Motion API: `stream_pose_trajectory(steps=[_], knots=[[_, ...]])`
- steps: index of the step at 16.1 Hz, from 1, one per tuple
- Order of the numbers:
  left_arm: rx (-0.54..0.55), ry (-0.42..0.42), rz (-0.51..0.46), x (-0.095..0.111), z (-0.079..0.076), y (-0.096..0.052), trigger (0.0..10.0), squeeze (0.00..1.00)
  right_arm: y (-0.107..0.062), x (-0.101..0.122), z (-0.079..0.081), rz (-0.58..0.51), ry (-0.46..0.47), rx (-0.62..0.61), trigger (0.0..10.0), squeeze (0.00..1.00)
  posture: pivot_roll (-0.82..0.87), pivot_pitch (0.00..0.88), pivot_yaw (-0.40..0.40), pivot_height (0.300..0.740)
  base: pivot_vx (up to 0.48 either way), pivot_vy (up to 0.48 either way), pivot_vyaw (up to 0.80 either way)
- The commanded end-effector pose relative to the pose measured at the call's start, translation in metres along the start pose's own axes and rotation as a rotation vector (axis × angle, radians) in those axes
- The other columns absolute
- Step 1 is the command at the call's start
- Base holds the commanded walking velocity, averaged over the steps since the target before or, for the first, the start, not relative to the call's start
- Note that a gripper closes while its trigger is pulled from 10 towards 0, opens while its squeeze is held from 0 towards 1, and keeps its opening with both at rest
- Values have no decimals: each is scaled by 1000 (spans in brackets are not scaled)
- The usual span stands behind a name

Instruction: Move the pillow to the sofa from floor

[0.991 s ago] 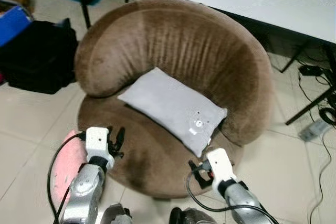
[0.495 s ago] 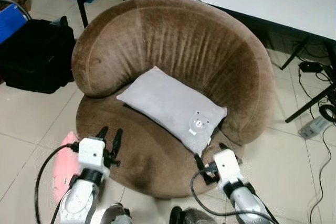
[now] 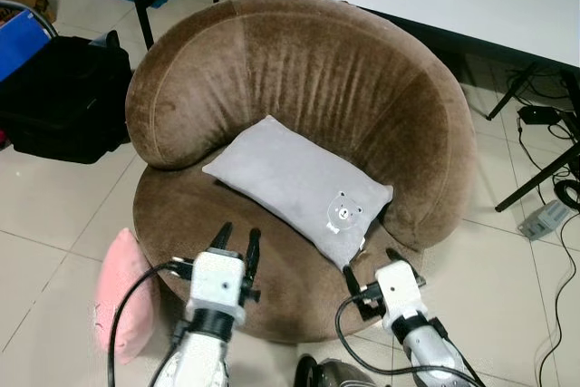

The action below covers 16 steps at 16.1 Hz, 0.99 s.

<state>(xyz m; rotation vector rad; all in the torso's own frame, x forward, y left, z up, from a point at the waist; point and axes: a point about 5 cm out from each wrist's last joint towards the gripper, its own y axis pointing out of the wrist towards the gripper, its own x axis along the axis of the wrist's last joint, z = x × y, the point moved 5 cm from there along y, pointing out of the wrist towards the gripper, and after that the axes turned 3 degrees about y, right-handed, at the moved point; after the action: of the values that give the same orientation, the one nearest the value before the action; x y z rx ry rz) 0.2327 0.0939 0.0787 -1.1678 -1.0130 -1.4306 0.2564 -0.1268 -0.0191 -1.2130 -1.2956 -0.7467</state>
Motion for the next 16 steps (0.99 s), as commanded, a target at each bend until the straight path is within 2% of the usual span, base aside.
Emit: stream_pose_trajectory(steps=[1,2,3,4,8,11,14,16], knots=[[1,-62,8,8,-25,0,10000,0,-3,-2,-2,-2,-6,-11,10000,0,88,148,-117,740,0,0,0],[2,-65,18,2,-13,0,10000,0,-2,-2,-2,-8,-7,-12,10000,0,88,145,-120,740,0,0,0],[7,-65,25,-5,10,0,10000,0,-2,-1,-2,-12,-11,-12,10000,0,88,145,-120,740,0,0,0],[11,-66,27,-6,16,0,10000,0,-1,-1,-2,-13,-8,-12,10000,0,88,145,-119,740,0,0,0],[26,-52,34,-7,21,2,10000,0,-1,-2,-2,-7,-7,-11,10000,0,88,146,-119,740,0,0,0],[42,-80,41,-8,24,2,10000,0,0,-4,-3,4,-3,-14,10000,0,85,150,-121,740,0,0,0],[59,-88,46,-7,22,3,10000,0,-1,-5,-3,12,4,-20,10000,0,83,154,-124,740,0,0,0],[63,-84,46,-6,21,3,10000,0,-3,-6,-4,17,4,-21,10000,0,81,157,-126,740,-285,0,0]])
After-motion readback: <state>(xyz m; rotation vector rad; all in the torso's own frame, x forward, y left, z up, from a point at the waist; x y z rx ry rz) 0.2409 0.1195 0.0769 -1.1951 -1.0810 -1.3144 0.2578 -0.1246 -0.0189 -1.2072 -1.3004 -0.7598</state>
